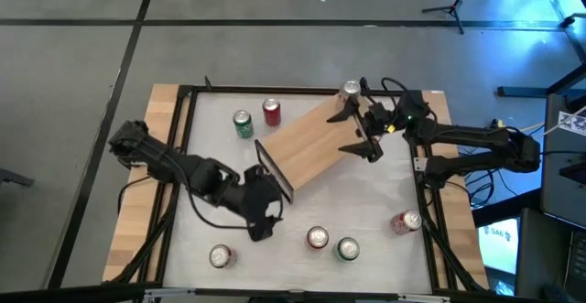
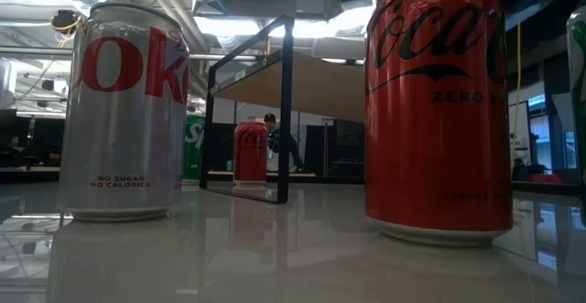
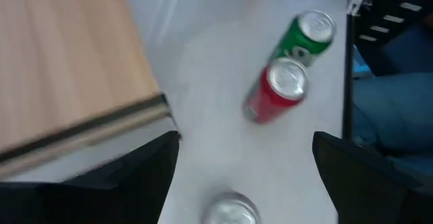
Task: Place canned beverage on shelf
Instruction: Put the silver soda can on the shelf aligned with the other silver soda can
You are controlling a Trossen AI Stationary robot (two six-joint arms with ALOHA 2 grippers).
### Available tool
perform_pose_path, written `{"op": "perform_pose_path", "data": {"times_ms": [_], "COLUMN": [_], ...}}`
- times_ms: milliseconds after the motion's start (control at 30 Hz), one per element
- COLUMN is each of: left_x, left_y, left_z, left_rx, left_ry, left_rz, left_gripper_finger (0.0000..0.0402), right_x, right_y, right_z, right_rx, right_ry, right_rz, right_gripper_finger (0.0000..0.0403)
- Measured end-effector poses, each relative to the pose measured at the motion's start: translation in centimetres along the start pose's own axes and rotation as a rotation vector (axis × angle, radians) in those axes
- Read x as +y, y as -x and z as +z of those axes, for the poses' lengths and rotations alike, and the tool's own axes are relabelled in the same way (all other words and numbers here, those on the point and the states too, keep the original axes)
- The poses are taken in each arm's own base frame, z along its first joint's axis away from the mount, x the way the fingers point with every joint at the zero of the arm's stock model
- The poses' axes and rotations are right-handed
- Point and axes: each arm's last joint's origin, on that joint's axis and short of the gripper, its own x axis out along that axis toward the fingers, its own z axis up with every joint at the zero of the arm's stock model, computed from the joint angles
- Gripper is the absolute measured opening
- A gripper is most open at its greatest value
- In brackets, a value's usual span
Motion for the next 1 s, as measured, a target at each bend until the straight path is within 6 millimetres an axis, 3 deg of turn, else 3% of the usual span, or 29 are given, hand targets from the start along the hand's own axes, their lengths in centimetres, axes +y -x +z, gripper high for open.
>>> {"op": "perform_pose_path", "data": {"times_ms": [367,700,1000], "left_x": [-2.0,-3.8,-3.5], "left_y": [0.8,-1.7,-1.6], "left_z": [-3.5,-5.6,-5.8], "left_rx": [0.121,0.21,0.208], "left_ry": [0.192,0.133,0.074], "left_rz": [0.073,0.124,0.17], "left_gripper_finger": [0.033,0.033,0.033], "right_x": [3.3,4.7,4.9], "right_y": [-2.1,-2.6,-2.6], "right_z": [-1.7,-3.4,-3.8], "right_rx": [0.108,0.256,0.285], "right_ry": [-0.102,-0.13,-0.14], "right_rz": [0.081,0.034,0.013], "right_gripper_finger": [0.0393,0.0393,0.0393]}}
